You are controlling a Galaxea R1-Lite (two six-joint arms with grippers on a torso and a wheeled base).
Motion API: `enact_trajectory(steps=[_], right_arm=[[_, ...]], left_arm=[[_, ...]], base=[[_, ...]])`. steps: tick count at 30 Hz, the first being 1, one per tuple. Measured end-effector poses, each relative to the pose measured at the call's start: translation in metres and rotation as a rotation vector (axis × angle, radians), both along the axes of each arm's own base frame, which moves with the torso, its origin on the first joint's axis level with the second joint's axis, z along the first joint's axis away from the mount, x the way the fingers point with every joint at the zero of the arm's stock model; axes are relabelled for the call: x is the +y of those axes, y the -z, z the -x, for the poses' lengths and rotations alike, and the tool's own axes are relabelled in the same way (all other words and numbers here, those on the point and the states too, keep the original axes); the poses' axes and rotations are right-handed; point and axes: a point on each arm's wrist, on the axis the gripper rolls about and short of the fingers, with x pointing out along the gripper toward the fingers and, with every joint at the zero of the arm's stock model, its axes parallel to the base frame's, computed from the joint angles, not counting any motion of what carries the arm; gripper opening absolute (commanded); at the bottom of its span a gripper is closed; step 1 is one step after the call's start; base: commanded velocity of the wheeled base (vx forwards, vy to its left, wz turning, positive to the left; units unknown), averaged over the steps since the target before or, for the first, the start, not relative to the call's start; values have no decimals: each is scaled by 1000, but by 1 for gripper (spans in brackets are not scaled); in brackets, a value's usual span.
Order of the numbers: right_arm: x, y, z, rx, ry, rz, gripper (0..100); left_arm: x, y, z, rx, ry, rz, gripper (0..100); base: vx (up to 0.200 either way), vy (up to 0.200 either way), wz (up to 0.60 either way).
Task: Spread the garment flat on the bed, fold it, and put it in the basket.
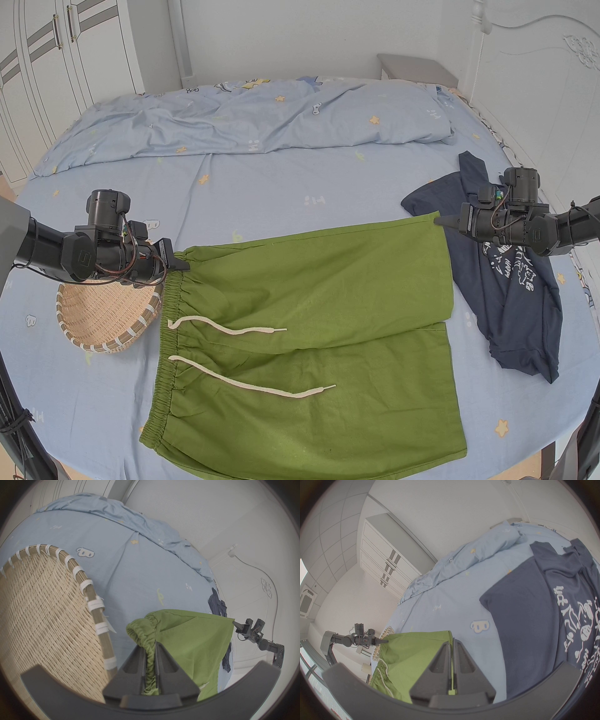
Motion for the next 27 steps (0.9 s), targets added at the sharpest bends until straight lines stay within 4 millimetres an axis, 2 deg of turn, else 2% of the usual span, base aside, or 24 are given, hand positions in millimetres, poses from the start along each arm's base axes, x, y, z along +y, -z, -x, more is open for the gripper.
enact_trajectory(steps=[11,23,27], right_arm=[[13,-26,-17,-101,-20,-2,0],[28,-40,-30,-132,-35,1,0],[31,-39,-39,-143,-39,3,0]], left_arm=[[9,6,-2,-101,-23,-1,0],[13,11,0,-181,-38,3,0],[14,13,1,-189,-39,3,0]], base=[[0,0,0],[0,0,0],[0,0,0]])
